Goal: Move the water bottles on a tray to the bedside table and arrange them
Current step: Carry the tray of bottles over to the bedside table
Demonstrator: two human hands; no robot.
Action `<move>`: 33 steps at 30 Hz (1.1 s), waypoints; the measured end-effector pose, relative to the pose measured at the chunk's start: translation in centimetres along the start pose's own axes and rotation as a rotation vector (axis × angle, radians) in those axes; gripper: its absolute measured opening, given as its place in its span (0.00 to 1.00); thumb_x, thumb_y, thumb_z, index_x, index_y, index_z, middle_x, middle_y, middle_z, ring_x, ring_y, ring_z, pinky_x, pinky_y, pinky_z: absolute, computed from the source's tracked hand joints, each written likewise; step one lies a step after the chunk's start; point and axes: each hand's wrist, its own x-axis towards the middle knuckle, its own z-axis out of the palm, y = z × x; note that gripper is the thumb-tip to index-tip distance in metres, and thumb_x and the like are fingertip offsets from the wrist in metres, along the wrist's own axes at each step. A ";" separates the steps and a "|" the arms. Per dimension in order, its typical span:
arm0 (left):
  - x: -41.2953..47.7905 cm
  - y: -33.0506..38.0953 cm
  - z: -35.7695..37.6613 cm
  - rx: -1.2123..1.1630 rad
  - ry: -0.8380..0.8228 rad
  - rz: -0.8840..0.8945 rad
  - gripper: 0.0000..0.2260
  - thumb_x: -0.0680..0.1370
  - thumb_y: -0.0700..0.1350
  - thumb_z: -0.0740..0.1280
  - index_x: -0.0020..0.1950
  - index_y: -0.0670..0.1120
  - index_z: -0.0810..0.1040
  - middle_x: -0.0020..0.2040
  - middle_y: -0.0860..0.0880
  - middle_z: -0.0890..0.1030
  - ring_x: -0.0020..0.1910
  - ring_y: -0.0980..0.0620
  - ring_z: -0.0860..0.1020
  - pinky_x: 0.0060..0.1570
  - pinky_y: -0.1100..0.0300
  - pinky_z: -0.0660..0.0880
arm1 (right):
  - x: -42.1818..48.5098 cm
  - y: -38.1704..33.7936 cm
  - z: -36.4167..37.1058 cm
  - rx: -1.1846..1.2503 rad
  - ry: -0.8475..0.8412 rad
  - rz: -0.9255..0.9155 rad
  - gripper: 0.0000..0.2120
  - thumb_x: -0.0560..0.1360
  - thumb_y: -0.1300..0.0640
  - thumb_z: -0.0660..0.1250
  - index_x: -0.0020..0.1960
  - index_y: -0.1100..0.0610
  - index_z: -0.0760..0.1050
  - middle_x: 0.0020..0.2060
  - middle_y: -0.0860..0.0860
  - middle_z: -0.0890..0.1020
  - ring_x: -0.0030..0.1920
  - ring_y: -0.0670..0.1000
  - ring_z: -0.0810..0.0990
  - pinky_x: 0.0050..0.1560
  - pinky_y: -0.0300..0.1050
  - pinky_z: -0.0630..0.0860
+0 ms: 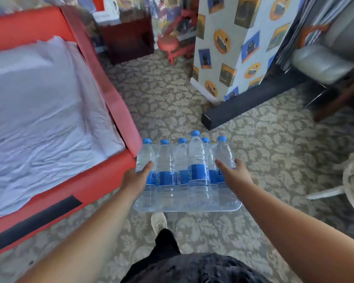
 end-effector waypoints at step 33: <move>44.5 25.2 -2.8 0.023 0.209 -0.167 0.23 0.75 0.67 0.65 0.44 0.47 0.82 0.38 0.45 0.83 0.36 0.47 0.80 0.34 0.58 0.71 | 44.1 -36.8 13.4 -0.081 -0.217 -0.179 0.28 0.65 0.28 0.69 0.56 0.45 0.71 0.43 0.41 0.79 0.43 0.46 0.79 0.42 0.46 0.76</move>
